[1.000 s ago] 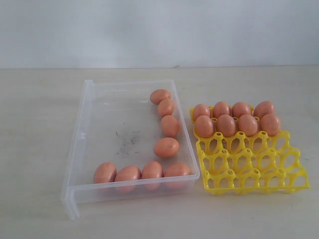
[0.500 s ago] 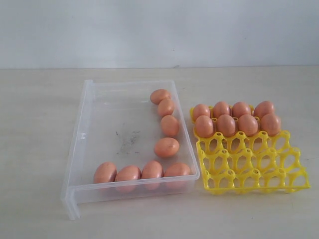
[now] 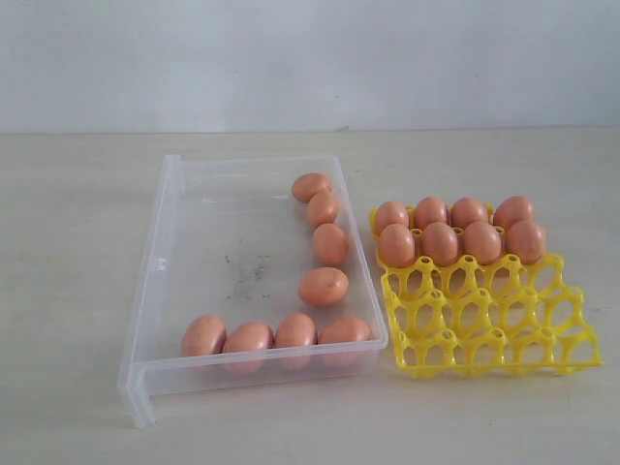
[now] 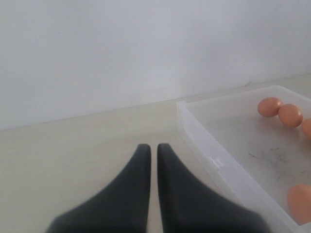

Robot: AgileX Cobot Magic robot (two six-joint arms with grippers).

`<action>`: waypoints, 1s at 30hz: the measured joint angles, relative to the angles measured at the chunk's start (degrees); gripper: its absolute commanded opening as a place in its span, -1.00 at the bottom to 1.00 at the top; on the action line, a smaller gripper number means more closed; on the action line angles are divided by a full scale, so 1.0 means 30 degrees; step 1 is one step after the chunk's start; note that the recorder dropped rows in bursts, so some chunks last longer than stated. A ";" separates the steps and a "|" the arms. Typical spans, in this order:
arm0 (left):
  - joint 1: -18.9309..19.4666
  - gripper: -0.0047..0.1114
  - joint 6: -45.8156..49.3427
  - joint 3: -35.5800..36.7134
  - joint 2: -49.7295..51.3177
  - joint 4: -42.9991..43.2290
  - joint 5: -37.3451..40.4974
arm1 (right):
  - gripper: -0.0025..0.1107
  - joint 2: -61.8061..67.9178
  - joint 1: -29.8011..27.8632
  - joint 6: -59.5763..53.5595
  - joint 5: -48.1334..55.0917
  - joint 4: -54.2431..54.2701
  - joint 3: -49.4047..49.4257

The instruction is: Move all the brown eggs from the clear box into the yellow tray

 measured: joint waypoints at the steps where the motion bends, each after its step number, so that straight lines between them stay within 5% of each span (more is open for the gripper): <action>1: 0.0000 -0.85 0.0000 0.0000 0.0000 0.0000 0.0000 | -0.96 0.0079 0.0000 -0.0043 -0.0281 -0.0244 0.0036; 7: 0.0000 -0.85 0.0000 0.0000 0.0000 0.0000 0.0034 | -0.96 0.1022 0.0000 -0.0879 -0.7601 -0.0622 0.0112; 12: 0.0000 -0.85 0.0000 0.0000 0.0000 0.0000 0.0034 | -0.96 0.1022 0.0000 0.0739 -1.2580 0.2469 -0.0128; 13: 0.0000 -0.85 0.0000 0.0000 0.0000 0.0000 0.0034 | -0.96 0.1022 0.0000 -0.0768 -1.3000 0.2940 -0.0171; 19: 0.0000 -0.85 0.0000 0.0000 0.0000 0.0000 0.0034 | -0.96 0.1075 0.0000 -2.3016 -1.4089 0.9235 -0.0036; 22: 0.0000 -0.85 0.0000 0.0000 0.0000 0.0000 0.0034 | -0.96 0.1108 0.0000 -3.3435 -1.0168 1.6479 0.0012; 30: 0.0000 -0.85 0.0000 0.0000 0.0000 0.0000 0.0048 | -0.96 0.1108 0.0000 -3.8818 -0.5209 2.6763 0.0152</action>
